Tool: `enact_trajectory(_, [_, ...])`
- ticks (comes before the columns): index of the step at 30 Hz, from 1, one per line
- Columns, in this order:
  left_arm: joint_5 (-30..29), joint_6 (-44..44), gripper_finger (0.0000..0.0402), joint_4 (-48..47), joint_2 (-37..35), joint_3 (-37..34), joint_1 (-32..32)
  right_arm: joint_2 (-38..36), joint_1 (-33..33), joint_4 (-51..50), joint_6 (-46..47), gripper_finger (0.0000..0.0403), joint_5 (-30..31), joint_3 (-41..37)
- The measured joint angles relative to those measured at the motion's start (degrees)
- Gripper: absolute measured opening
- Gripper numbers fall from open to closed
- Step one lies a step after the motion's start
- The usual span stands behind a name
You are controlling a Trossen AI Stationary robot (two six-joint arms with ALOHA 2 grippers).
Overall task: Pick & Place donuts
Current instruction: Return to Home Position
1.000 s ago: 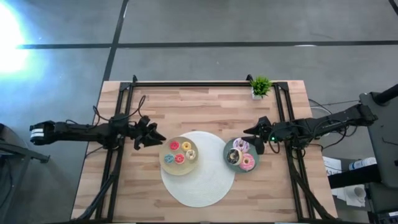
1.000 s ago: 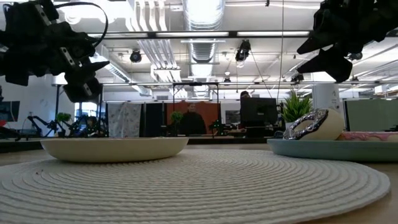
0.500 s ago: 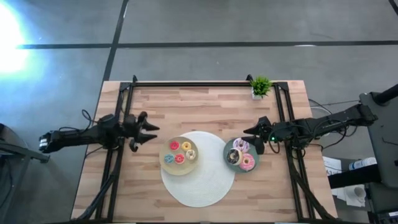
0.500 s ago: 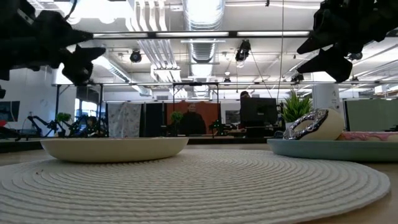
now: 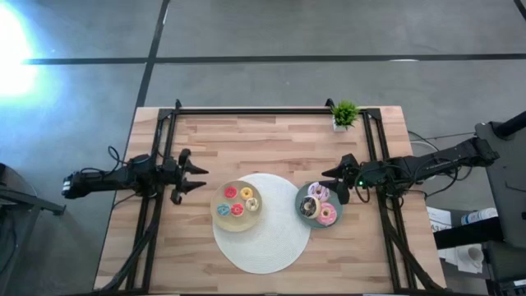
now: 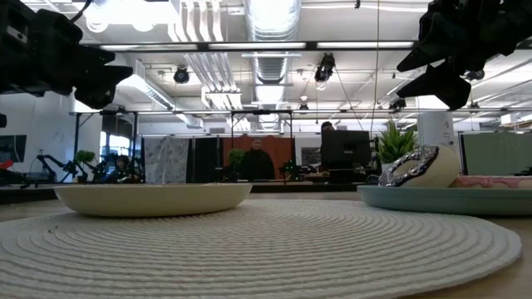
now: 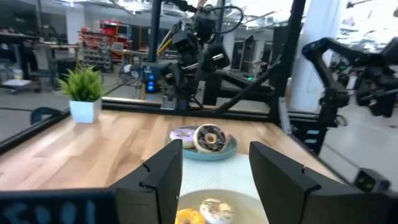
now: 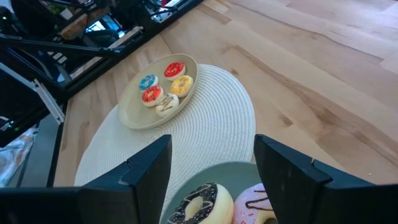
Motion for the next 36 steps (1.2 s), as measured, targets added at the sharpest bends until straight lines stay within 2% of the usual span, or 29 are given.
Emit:
enact_trajectory(5, [-2.94, 3.28, 0.0161, -0.74, -1.86, -0.02, -0.23, -0.01, 0.01, 0.01, -0.01, 0.0219, 0.0, 0.01])
enact_trajectory(11, [-6.39, 3.33, 0.0161, -1.69, -1.87, -0.04, -2.79, -0.01, 0.0, 0.01, 0.04, 0.0219, -0.01, 0.02])
enact_trajectory(36, [-6.46, 0.32, 0.0161, -0.71, -1.63, -0.02, -3.32, 0.0, -0.01, 0.02, 0.01, 0.0219, 0.0, 0.02])
